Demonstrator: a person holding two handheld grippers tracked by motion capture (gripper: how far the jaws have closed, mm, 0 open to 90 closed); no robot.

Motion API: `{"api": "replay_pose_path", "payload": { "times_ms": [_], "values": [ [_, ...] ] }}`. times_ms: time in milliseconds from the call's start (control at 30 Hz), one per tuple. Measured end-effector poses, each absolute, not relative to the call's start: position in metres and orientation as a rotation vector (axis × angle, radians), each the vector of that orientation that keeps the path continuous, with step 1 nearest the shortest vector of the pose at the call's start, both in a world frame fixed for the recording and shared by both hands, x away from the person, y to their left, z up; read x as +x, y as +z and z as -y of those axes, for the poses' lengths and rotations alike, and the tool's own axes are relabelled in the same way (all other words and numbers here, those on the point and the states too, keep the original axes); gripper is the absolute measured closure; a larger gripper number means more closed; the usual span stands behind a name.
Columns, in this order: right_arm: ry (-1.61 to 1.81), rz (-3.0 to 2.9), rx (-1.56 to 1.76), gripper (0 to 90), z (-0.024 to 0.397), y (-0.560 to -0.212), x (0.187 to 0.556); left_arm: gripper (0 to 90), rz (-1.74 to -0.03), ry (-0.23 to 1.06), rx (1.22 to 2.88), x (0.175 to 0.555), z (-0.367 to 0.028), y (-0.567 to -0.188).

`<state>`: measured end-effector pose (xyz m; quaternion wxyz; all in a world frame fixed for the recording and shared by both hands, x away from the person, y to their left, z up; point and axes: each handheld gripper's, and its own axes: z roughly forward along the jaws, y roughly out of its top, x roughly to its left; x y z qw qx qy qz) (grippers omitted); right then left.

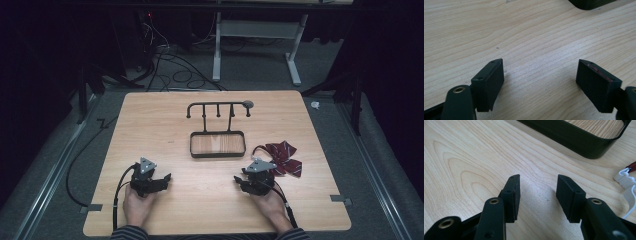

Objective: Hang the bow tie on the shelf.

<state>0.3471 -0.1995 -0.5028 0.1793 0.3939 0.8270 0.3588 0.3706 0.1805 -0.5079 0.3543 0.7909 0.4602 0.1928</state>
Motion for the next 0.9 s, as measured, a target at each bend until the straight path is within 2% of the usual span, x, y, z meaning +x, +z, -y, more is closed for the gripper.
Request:
{"api": "replay_pose_path", "payload": {
  "times_ms": [700, 900],
  "values": [
    [1.013, -2.332, 1.122, 56.3, 0.1987, -0.5028, 0.3467, 23.1, -1.19, 0.497, 2.043, 0.3707, -0.1808, -0.5079],
    [1.017, -2.337, 1.13, 59.1, 0.197, -0.5019, 0.3442, 23.1, -1.188, 0.497, 2.044, 0.3707, -0.1809, -0.5079]
  ]
}}
